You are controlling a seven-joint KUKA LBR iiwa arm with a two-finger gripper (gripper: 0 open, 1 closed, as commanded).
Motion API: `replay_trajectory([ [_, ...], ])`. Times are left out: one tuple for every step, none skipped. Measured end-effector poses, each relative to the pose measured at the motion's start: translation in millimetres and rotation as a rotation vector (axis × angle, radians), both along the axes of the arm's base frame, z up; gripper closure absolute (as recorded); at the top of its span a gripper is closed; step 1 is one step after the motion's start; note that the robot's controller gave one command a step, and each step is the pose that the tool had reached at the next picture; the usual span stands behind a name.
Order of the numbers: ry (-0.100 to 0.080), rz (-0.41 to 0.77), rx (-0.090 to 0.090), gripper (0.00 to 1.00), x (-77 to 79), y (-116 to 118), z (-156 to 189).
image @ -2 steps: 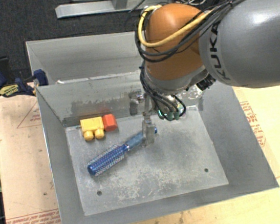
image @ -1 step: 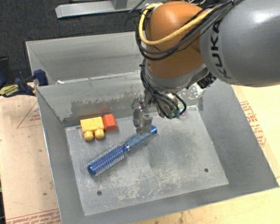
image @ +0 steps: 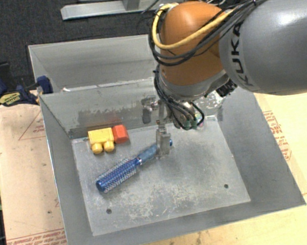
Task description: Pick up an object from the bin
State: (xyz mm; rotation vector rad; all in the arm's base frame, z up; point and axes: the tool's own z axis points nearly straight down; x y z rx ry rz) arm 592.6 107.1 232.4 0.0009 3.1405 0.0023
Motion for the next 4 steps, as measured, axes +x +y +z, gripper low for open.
replay_trajectory([
  [-0.005,-0.01,0.001,0.0,11.8,14,22],
  [0.01,-0.153,-0.002,0.0,-13.2,18,-146],
  [0.002,-0.155,0.0,1.0,-11.0,18,-142],
  [-0.006,-0.202,0.002,1.0,-23.6,41,-7],
])
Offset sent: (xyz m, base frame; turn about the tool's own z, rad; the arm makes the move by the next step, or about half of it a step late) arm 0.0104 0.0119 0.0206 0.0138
